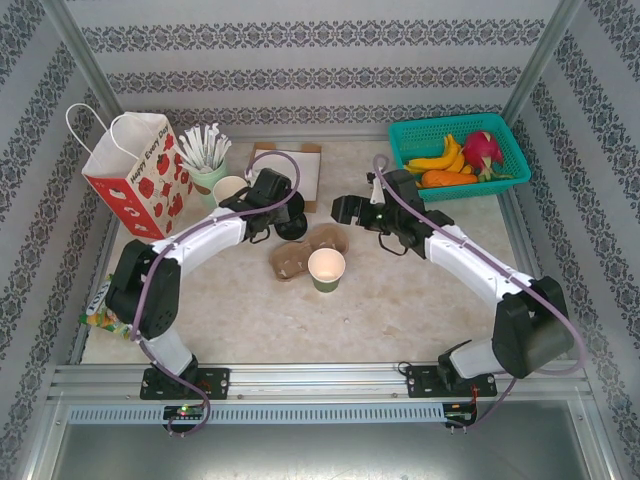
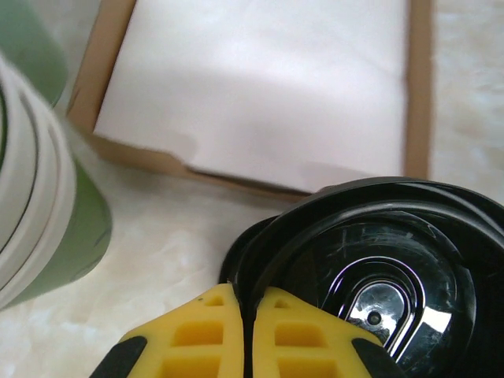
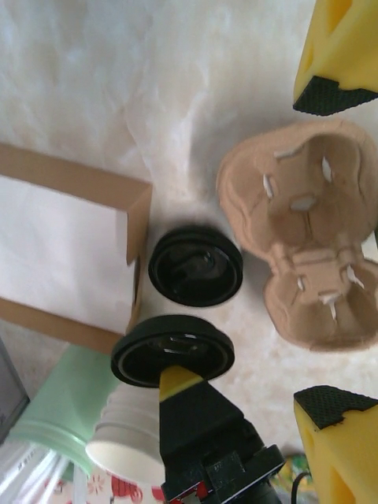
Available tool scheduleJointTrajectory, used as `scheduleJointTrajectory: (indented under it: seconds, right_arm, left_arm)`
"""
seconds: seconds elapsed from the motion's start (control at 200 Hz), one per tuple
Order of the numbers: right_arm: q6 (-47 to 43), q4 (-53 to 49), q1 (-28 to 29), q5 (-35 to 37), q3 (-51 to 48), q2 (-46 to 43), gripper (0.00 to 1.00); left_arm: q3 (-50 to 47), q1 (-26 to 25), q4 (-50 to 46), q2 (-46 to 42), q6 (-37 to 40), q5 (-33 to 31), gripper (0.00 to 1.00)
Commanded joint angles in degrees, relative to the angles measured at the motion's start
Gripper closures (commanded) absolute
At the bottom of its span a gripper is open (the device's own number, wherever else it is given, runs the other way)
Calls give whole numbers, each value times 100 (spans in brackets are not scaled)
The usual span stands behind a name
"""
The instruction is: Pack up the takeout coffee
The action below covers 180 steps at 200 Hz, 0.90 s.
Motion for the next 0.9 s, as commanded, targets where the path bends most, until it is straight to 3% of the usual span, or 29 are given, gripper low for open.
scheduleJointTrajectory:
  seconds: [0.0, 0.17, 0.38, 0.49, 0.894]
  right_arm:
    - [212, 269, 53, -566, 302, 129, 11]
    - [-255, 84, 43, -1139, 660, 328, 20]
    - [-547, -203, 12, -1678, 1255, 774, 33]
    - [-540, -442, -83, -1743, 1564, 1000, 39]
    - [-875, -1246, -295, -1732, 2185, 1449, 47]
  left_arm:
    - [-271, -25, 882, -299, 972, 372, 100]
    - [-652, -190, 1915, -637, 2392, 542, 100]
    - [-528, -191, 2359, -694, 3190, 1011, 100]
    - [-390, -189, 2394, -691, 3423, 1328, 100]
    - [-281, -184, 2563, -728, 3638, 1944, 100]
